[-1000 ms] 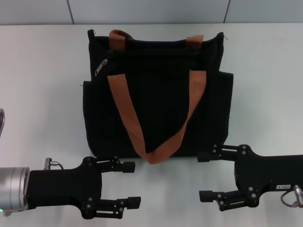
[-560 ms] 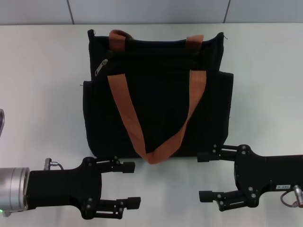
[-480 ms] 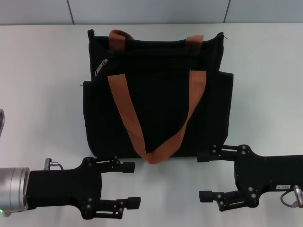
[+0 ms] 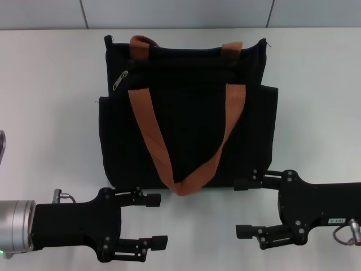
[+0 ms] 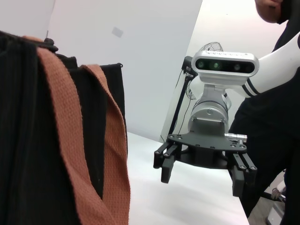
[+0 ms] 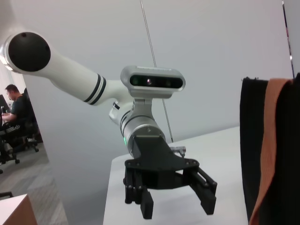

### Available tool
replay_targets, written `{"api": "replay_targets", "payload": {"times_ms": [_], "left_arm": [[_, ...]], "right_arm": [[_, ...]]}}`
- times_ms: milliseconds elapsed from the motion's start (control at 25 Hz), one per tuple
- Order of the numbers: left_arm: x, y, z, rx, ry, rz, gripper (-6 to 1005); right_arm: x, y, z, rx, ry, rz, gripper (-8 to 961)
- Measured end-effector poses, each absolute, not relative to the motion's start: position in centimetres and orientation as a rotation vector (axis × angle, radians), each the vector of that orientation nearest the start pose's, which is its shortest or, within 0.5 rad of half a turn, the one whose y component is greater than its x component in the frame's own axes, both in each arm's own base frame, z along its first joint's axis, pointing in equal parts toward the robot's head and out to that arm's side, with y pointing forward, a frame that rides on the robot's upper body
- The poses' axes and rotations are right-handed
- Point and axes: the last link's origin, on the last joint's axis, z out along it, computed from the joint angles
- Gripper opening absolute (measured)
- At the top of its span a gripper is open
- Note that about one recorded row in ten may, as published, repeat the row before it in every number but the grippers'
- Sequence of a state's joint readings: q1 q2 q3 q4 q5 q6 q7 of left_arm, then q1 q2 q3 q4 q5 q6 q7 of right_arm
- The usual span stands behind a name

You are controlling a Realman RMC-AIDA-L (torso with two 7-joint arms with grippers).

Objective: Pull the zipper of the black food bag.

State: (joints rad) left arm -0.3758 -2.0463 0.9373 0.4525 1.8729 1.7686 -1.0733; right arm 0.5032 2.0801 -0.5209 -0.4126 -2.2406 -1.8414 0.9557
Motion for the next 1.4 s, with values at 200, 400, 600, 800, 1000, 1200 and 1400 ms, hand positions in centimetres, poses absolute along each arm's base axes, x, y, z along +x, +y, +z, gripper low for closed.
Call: {"api": "replay_targets", "payload": {"times_ms": [200,400,600,800,1000,1200,1400], "left_arm": [[-28.42,23.38,-3.54,-2.979,-0.477,-0.918,795],[-28.40,23.33,-3.60,-2.979,-0.477,-0.921,795],[-28.39,23.33,-3.61,-2.979,-0.473,-0.921,795],[-28.42,23.29,-3.62,-2.978,-0.466,-0.921,795],[-28.42,23.29,-3.62,-2.978,-0.466,-0.921,795],[-28.42,23.28,-3.62,-2.978,-0.465,-0.921,796],[-28.42,23.29,-3.62,-2.978,-0.465,-0.921,796]], "right_arm": [[27.22,25.20,-3.26,-2.978,0.328,0.939,840],[27.16,25.28,-3.26,-2.978,0.325,0.939,840],[27.09,25.37,-3.26,-2.979,0.320,0.939,840],[27.07,25.39,-3.23,-2.977,0.320,0.942,840],[27.03,25.42,-3.24,-2.979,0.317,0.942,840],[27.02,25.42,-3.25,-2.980,0.317,0.941,841],[27.04,25.39,-3.25,-2.980,0.318,0.940,841]]}}
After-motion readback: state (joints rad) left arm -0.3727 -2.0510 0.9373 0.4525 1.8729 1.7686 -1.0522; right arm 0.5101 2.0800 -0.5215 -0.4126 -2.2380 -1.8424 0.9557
